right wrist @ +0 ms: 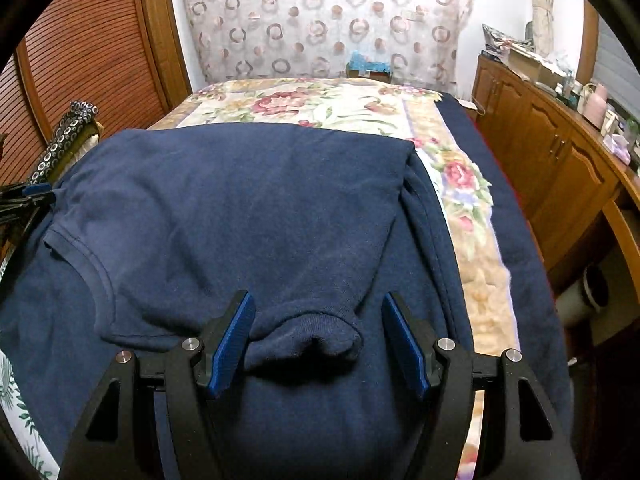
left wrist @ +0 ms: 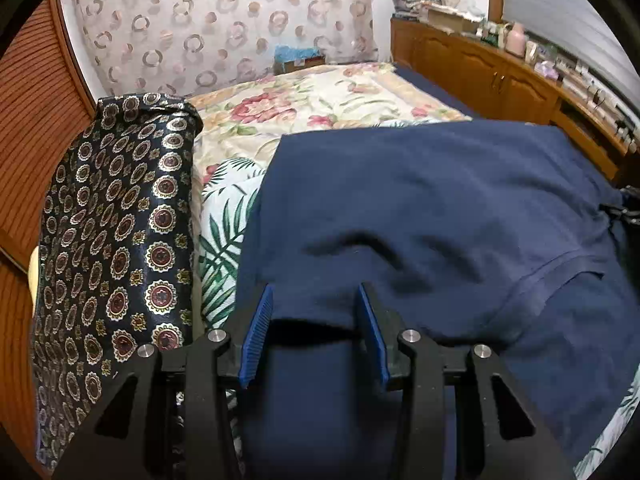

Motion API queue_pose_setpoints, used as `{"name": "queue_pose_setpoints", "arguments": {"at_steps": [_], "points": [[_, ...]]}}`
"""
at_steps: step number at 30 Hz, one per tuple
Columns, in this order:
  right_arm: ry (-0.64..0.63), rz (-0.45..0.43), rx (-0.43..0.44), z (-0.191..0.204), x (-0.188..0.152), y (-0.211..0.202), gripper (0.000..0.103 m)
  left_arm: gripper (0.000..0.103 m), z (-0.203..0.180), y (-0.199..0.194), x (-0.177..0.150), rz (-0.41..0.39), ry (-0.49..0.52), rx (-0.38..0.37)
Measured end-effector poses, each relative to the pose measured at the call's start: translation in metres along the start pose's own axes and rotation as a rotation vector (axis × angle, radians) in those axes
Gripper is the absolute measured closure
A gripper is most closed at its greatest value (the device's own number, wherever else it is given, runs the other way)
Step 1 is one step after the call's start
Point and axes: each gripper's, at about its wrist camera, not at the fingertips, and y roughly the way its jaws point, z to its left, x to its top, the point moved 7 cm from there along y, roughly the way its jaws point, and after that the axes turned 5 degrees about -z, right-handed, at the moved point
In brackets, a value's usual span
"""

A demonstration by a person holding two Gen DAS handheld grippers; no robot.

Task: Fold small clothes
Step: 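Carry the hem over and lay it onto the collar with both tools, then hold the folded hem down with both tools and pull it flat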

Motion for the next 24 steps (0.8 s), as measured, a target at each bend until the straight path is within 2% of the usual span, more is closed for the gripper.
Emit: {"name": "queue_pose_setpoints", "arguments": {"at_steps": [4, 5, 6, 8, 9, 10, 11, 15, 18, 24], "points": [[-0.001, -0.001, -0.002, 0.000, 0.000, 0.000, 0.035, 0.058, 0.002, 0.009, -0.003, 0.026, 0.012, 0.016], [-0.003, -0.001, -0.007, 0.001, 0.000, -0.001, 0.040, 0.058, 0.001, 0.010, -0.005, 0.032, 0.022, 0.021], [-0.018, -0.003, -0.004, 0.004, 0.000, -0.002, 0.047, 0.058, 0.000, 0.011, -0.005, 0.035, 0.032, 0.026], [-0.049, -0.012, 0.038, 0.012, 0.001, -0.004, 0.071, 0.058, -0.003, 0.013, -0.005, 0.040, 0.049, 0.028], [-0.058, -0.014, 0.037, 0.015, 0.002, -0.005, 0.075, 0.059, -0.003, 0.014, -0.005, 0.040, 0.052, 0.028], [-0.063, -0.020, 0.041, 0.017, 0.003, -0.007, 0.084, 0.062, -0.004, 0.015, -0.004, 0.036, 0.050, 0.023], [-0.063, -0.026, 0.055, 0.018, 0.004, -0.008, 0.089, 0.071, -0.004, 0.016, -0.004, 0.036, 0.047, 0.020], [-0.049, -0.056, 0.089, 0.018, 0.010, -0.015, 0.093, 0.095, -0.005, 0.020, -0.003, 0.032, 0.038, 0.001], [-0.046, -0.078, 0.095, 0.018, 0.013, -0.022, 0.094, 0.097, -0.007, 0.013, -0.001, 0.001, 0.033, -0.012], [-0.052, -0.134, 0.096, 0.019, 0.010, -0.041, 0.095, 0.098, -0.005, -0.026, 0.006, -0.100, 0.007, -0.033]]}}
